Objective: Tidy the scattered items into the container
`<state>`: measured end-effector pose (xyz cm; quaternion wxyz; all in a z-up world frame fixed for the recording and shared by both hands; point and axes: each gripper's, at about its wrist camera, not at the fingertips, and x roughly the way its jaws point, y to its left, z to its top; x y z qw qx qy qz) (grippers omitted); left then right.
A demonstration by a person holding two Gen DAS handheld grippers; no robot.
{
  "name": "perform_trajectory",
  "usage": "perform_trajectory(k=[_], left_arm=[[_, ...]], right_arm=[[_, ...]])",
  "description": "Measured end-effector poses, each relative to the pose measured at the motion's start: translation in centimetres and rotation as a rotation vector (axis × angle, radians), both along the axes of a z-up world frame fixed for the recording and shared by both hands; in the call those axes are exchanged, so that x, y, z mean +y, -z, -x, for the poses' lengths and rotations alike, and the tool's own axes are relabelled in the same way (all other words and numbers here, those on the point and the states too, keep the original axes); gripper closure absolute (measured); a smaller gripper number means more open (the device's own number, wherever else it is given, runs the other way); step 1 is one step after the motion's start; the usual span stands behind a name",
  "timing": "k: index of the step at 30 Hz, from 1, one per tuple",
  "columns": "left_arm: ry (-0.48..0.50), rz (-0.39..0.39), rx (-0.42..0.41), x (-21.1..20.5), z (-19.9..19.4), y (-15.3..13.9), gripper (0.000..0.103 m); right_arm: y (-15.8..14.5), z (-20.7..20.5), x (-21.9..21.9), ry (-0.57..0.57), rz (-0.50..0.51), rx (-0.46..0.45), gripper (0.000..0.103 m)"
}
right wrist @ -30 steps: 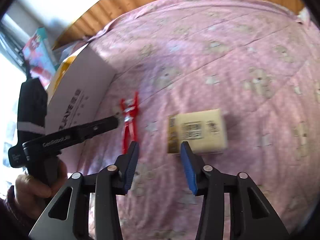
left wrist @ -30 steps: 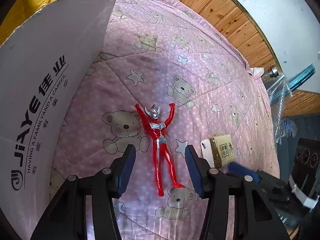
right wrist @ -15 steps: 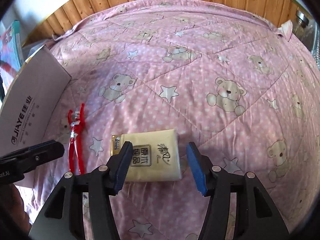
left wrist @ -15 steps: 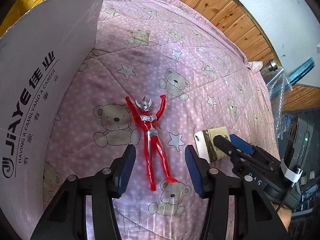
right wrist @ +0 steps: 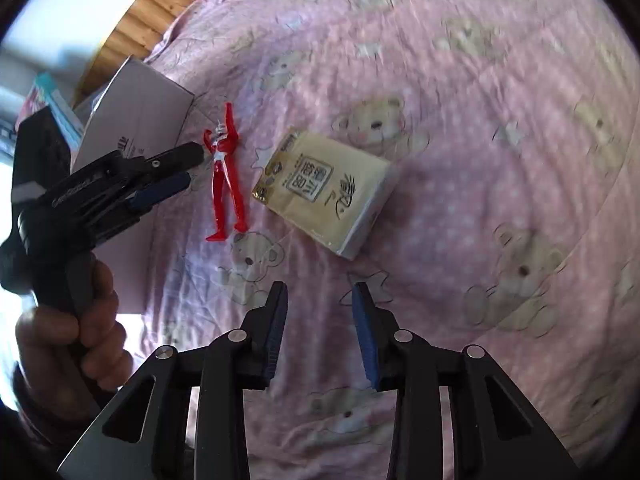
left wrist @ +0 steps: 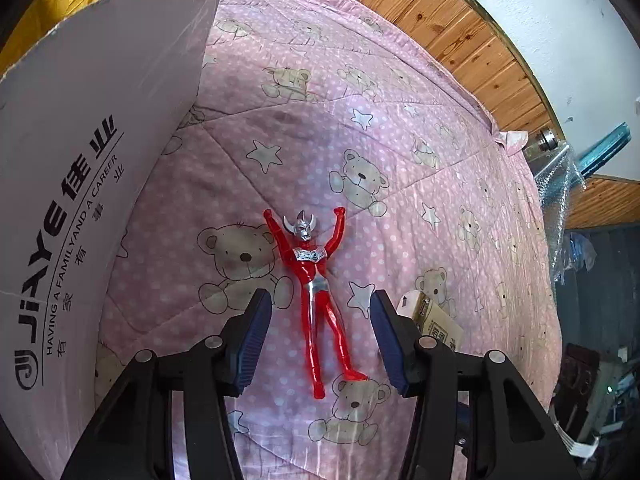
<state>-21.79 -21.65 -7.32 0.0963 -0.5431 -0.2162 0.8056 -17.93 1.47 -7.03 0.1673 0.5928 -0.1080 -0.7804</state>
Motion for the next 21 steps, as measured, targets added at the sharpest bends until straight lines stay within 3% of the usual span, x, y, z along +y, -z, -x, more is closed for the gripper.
perform_trajectory(k=[1, 3, 8, 10, 12, 13, 14, 16, 19, 21], left_arm=[[0.002, 0.005, -0.006, 0.1, 0.0, 0.3, 0.050], [0.013, 0.003, -0.013, 0.5, 0.2, 0.6, 0.050], [0.042, 0.038, -0.017, 2.0, 1.4, 1.6, 0.050], [0.035, 0.058, 0.007, 2.2, 1.7, 1.8, 0.050], [0.064, 0.099, 0.031, 2.7, 1.8, 1.9, 0.050], [0.087, 0.128, 0.041, 3.1, 1.8, 1.8, 0.052], [0.107, 0.166, 0.047, 3.5, 1.8, 1.8, 0.062], [0.135, 0.218, 0.052, 3.8, 1.5, 1.7, 0.071], [0.140, 0.221, 0.044, 3.3, 1.1, 1.7, 0.071], [0.140, 0.224, 0.041, 3.3, 1.0, 1.7, 0.071]], right_arm=[[-0.8, 0.0, -0.3, -0.035, -0.084, 0.074, 0.051], [-1.9, 0.6, -0.9, -0.094, -0.253, 0.197, 0.047], [-1.3, 2.3, -3.5, -0.344, -0.318, 0.301, 0.045], [-0.1, 2.9, -4.5, -0.405, -0.349, 0.304, 0.038], [-0.1, 3.4, -4.6, -0.402, -0.300, 0.333, 0.037], [0.2, 3.7, -4.3, -0.384, -0.273, 0.306, 0.038], [0.3, 4.0, -3.9, -0.354, -0.227, 0.260, 0.038], [0.4, 4.2, -2.8, -0.271, -0.170, 0.180, 0.039], [0.6, 3.4, -1.2, -0.169, -0.078, 0.072, 0.039], [-0.2, 2.5, -1.2, -0.179, -0.093, 0.123, 0.039]])
